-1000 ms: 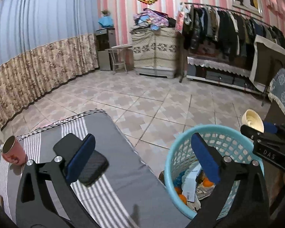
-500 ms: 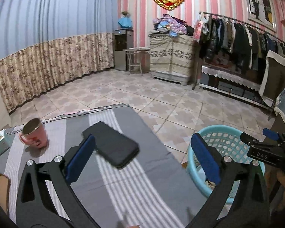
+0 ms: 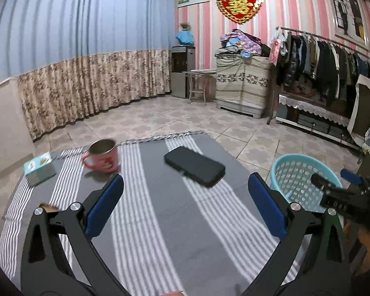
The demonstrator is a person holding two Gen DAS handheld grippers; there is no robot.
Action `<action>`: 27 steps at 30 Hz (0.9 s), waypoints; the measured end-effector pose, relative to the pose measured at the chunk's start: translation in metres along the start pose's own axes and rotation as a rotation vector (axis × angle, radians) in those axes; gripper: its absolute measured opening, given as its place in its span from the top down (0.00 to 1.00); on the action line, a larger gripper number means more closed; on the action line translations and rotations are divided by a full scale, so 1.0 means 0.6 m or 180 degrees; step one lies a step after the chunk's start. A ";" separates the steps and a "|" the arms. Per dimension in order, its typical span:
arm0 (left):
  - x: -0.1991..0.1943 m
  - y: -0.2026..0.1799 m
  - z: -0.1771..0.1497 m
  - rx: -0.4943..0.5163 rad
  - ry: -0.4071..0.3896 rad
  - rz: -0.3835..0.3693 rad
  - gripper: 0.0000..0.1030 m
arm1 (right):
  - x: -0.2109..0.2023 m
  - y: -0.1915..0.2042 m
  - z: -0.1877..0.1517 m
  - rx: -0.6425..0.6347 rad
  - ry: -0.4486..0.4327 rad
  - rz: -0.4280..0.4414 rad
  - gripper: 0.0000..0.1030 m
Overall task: Collect trash
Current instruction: 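Move both tools back over the striped mat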
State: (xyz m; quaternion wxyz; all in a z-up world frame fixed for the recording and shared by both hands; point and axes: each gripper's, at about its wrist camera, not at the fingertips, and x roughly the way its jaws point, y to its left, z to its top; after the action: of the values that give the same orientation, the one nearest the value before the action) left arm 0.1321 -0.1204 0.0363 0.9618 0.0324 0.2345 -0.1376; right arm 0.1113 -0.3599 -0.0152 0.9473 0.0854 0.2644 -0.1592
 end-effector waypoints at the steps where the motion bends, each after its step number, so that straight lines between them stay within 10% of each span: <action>1: -0.009 0.008 -0.006 -0.0023 -0.0005 0.0008 0.05 | -0.013 0.014 -0.011 0.0002 0.0005 0.0030 0.04; 27: -0.118 0.061 -0.141 -0.0066 0.0020 0.0396 0.05 | -0.167 0.102 -0.120 -0.0398 -0.0333 0.0172 0.04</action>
State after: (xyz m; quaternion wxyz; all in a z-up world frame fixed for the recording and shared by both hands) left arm 0.0447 -0.0568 -0.0061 0.9680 0.0374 0.2364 -0.0749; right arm 0.0175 -0.2592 -0.0185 0.9673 0.0248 0.2216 -0.1210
